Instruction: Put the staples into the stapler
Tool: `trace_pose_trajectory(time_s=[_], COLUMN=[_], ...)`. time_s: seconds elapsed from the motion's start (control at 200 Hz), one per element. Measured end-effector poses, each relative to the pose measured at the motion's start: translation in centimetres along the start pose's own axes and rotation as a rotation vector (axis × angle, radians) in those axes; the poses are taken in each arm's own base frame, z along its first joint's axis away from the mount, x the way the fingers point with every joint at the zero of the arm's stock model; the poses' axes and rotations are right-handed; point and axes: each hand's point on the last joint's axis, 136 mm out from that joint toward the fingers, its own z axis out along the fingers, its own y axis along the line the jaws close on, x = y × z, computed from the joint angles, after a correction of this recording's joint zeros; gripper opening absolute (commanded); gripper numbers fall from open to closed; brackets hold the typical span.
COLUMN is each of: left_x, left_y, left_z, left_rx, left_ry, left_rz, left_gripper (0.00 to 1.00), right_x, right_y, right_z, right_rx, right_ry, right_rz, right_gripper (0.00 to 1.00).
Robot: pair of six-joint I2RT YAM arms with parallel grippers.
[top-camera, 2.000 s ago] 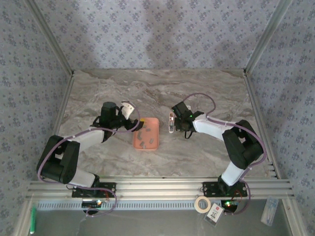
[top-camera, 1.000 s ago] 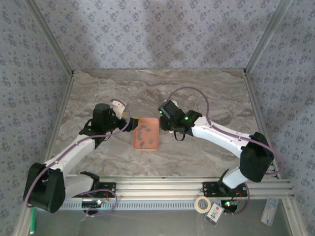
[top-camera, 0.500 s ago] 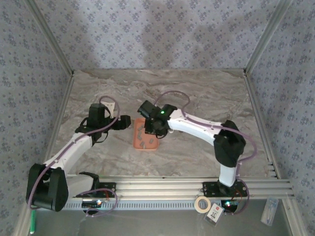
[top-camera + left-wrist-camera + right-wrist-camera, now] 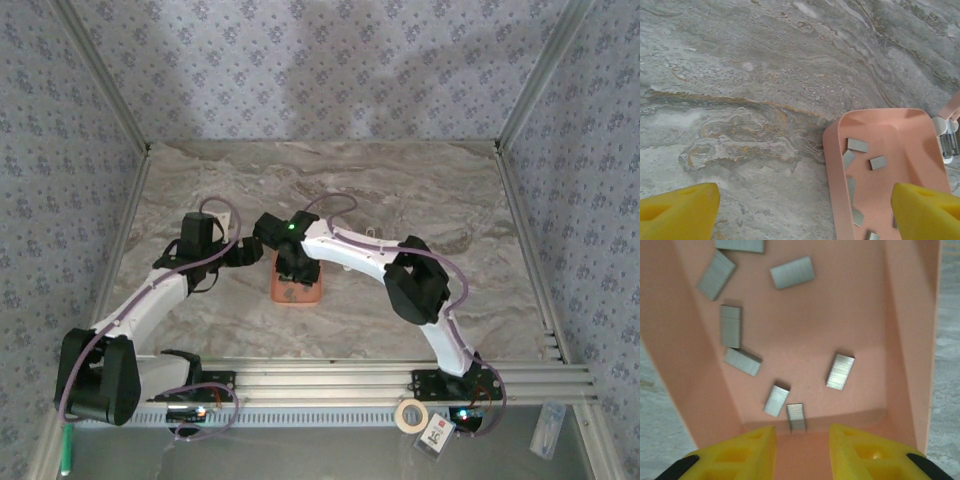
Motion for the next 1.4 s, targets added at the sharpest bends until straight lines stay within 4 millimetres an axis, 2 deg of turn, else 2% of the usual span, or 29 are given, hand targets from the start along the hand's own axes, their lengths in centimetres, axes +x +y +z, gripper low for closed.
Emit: trace_pose_trajectory(time_s=[0.21,0.475,0.6,0.91,1.14,1.399], left_x=[0.9,1.2,1.0,1.0,1.0,1.2], left_y=[0.3,3.0,3.2,3.3,3.3,3.7], left_z=[0.2,-0.3,-0.5,-0.5,-0.5,-0.7], left_rx=[-0.072,-0.234,-0.253,-0.26,-0.26,-0.283], left_ry=[0.019,0.012,0.001,-0.007,-0.006,0.004], left_rz=[0.037,0.023,0.01,-0.013,-0.01,0.017], left_gripper=[0.93,0.94,0.94,0.95,0.95,0.96], right_x=[0.3,0.2,0.1,-0.1,-0.5,-0.7], right_y=[-0.9,-0.9,-1.2,-1.5,-1.7,-1.6], right_z=[1.6,3.0,3.8,4.0,5.1,5.2], right_rx=[0.065,0.091,0.114,0.129,0.128,0.12], right_ry=[0.016,0.016,0.006,-0.009,-0.007,-0.003], right_rz=[0.079,0.152,0.181,0.222,0.249,0.258], right_gripper=[0.33,0.32,0.33,0.32,0.29,0.17])
